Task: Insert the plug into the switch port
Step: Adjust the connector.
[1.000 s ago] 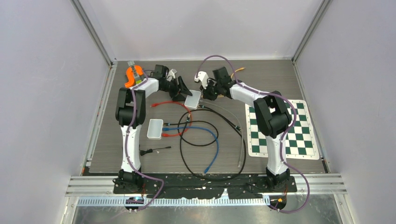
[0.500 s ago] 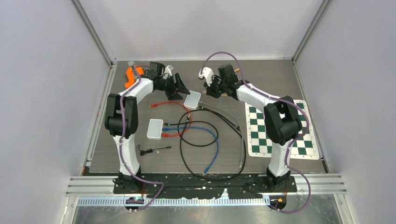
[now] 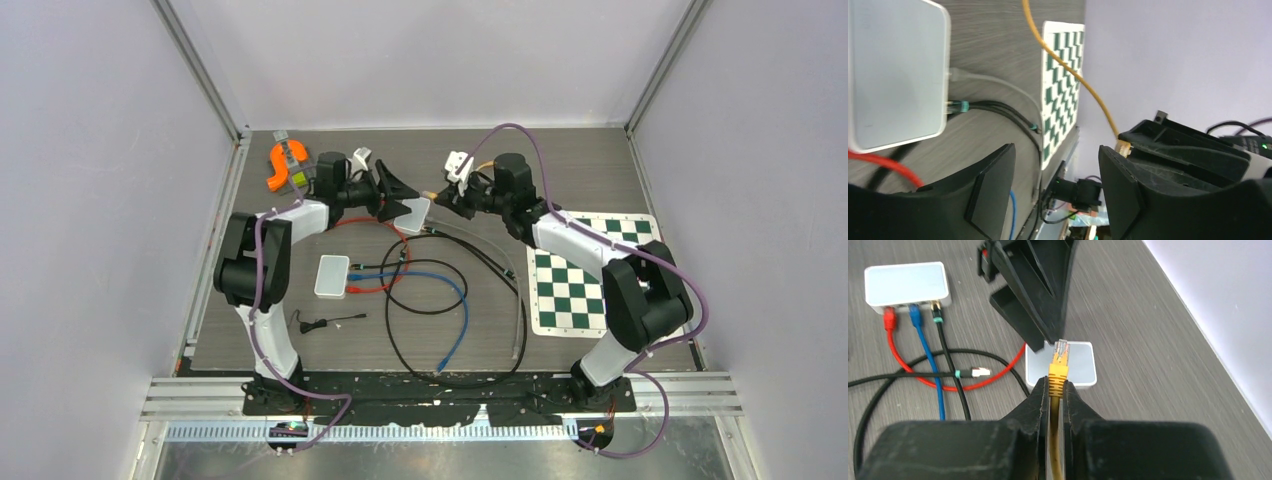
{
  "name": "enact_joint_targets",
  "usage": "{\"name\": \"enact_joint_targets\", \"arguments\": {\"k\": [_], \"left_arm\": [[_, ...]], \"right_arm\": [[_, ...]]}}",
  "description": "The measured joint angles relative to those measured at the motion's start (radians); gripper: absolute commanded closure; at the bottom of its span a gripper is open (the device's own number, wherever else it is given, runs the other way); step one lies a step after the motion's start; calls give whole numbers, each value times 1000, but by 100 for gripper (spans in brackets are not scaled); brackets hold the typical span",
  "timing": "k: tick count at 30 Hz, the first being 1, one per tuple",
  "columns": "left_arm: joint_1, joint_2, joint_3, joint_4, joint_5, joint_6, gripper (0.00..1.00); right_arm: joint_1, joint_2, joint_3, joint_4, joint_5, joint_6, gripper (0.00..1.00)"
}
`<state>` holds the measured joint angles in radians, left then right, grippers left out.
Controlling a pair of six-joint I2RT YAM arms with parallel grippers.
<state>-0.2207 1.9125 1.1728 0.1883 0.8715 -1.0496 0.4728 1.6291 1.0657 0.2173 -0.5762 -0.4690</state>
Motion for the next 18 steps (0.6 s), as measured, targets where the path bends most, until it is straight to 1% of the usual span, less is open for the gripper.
{"name": "enact_joint_targets", "arguments": {"k": [5, 8, 15, 17, 18], "left_arm": [[-26, 13, -65, 349, 25, -229, 36], [-26, 26, -85, 496, 31, -325, 36], [-31, 31, -116, 684, 38, -437, 37], [-31, 37, -124, 716, 38, -457, 39], [-33, 39, -129, 727, 37, -464, 41]], "right_arm": [[26, -2, 0, 85, -49, 32, 95], [30, -2, 0, 105, -62, 37, 95], [32, 6, 0, 100, -72, 53, 95], [32, 8, 0, 101, -69, 55, 95], [32, 10, 0, 101, -68, 55, 95]]}}
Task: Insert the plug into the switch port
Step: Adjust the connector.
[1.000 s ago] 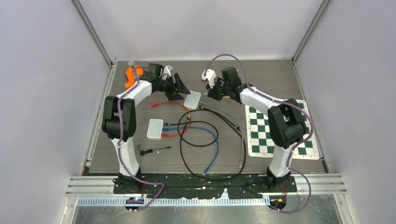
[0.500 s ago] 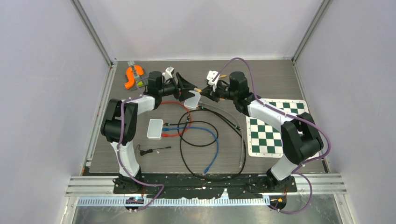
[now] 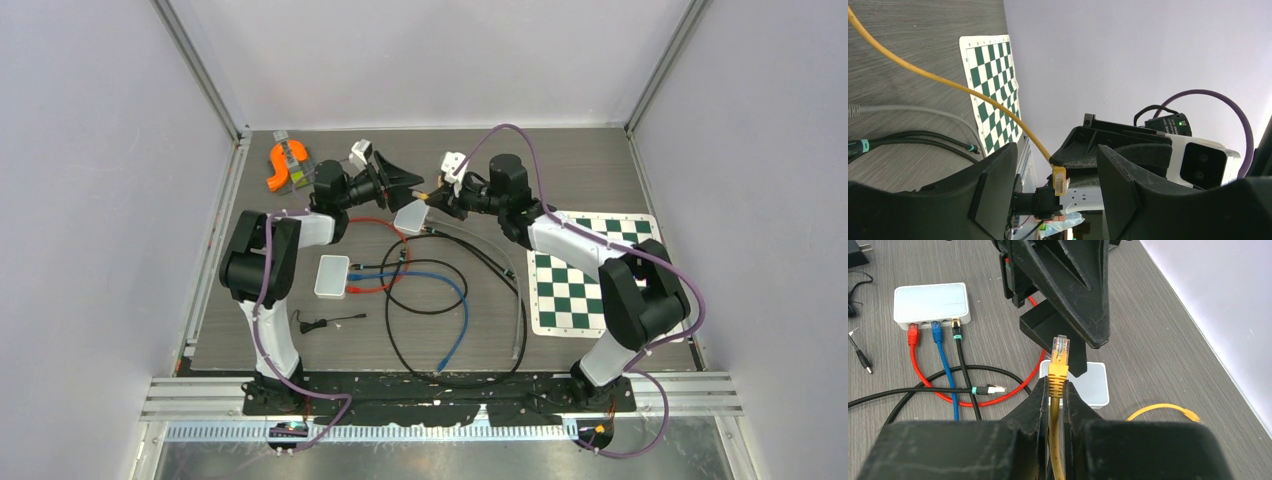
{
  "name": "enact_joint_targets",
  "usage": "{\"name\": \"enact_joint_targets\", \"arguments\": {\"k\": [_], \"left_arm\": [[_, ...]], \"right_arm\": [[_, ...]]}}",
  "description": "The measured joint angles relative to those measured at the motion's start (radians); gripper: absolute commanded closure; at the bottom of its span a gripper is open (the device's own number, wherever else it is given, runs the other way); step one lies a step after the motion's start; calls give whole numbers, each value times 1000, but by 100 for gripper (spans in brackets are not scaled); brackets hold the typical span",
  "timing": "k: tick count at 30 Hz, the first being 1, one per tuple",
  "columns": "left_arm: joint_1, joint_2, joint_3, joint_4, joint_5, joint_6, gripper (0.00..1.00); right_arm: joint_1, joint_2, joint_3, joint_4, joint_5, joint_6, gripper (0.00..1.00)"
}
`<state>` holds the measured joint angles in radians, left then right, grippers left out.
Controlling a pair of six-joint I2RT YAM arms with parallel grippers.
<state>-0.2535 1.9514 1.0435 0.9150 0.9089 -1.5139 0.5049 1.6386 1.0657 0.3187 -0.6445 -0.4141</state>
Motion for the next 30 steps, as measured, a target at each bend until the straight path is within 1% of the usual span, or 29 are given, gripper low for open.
{"name": "enact_joint_targets", "arguments": {"k": [4, 10, 11, 12, 14, 15, 19, 20, 22, 24, 27, 30], "left_arm": [[0, 2, -22, 24, 0, -14, 52], [-2, 2, -35, 39, 1, -28, 80], [-2, 2, -35, 40, 1, -26, 87], [-2, 3, -35, 38, 0, -24, 91], [-2, 7, -35, 34, 0, -20, 99], [-1, 8, -35, 28, 0, -16, 100], [-1, 8, -35, -23, -19, 30, 100], [-1, 7, -35, -45, -26, 46, 100], [-2, -1, -35, -105, -32, 86, 100], [-6, -16, -34, -184, -38, 135, 100], [-15, -45, -21, -324, -55, 219, 100], [-22, -69, -3, -422, -78, 279, 100]], "right_arm": [[0, 7, 0, 2, 11, 3, 95], [0, 25, 0, 3, 15, 3, 95], [0, 29, 0, 3, 15, 3, 95], [0, 32, 0, 5, 15, 3, 94], [0, 35, 5, 5, 15, 2, 88], [0, 37, 9, -2, 16, 2, 83], [3, 60, 57, -84, 42, 2, 73], [5, 68, 72, -112, 56, 0, 72], [13, 77, 87, -153, 85, -12, 65], [22, 77, 88, -185, 110, -31, 61], [32, 77, 88, -218, 142, -66, 60], [35, 83, 102, -254, 150, -89, 62]]}}
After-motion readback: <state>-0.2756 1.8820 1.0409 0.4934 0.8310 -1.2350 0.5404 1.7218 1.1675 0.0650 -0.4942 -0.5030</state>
